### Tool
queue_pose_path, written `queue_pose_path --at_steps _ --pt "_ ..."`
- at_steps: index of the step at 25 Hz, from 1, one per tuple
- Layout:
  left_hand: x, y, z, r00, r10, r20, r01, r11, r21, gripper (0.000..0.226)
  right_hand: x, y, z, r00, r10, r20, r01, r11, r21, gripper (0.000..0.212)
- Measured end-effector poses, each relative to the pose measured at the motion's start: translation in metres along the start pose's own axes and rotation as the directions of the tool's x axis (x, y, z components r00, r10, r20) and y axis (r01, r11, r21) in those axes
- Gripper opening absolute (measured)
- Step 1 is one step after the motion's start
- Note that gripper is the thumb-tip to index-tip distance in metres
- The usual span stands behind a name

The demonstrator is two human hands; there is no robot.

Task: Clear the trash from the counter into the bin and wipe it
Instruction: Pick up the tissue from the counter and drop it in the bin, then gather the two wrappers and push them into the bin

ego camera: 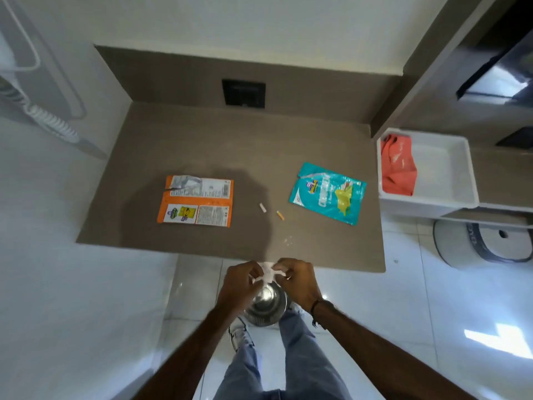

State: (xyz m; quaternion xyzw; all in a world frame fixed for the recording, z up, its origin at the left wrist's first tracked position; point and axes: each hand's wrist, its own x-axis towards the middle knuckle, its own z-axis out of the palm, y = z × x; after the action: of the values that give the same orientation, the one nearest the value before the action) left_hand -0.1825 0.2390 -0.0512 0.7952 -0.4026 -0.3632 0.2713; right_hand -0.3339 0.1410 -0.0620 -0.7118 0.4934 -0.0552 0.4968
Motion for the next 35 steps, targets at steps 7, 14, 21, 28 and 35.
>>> queue_pose_path --at_steps 7,14,21,28,35 --pt "0.009 -0.081 0.087 0.974 -0.104 0.199 0.080 0.989 0.123 0.010 -0.006 0.097 0.078 0.954 0.301 0.003 -0.299 0.947 -0.115 0.034" --pt "0.027 -0.150 0.151 0.943 -0.310 0.121 0.306 0.951 0.051 0.008 0.025 0.167 0.126 0.857 0.511 0.062 -0.509 0.860 -0.042 0.030" --pt "0.003 -0.159 0.142 0.909 -0.376 0.179 0.359 0.925 0.122 0.031 0.014 0.157 0.119 0.852 0.509 0.123 -0.489 0.857 -0.165 0.027" --pt "-0.027 -0.069 0.042 0.937 -0.327 0.121 0.322 0.945 0.063 0.024 -0.018 0.053 0.044 0.960 0.253 0.117 -0.232 0.958 -0.167 0.023" --pt "0.008 -0.002 -0.073 0.960 -0.153 -0.234 0.158 0.987 0.005 0.016 0.017 -0.065 0.003 0.988 -0.148 0.037 0.152 0.974 -0.166 0.028"
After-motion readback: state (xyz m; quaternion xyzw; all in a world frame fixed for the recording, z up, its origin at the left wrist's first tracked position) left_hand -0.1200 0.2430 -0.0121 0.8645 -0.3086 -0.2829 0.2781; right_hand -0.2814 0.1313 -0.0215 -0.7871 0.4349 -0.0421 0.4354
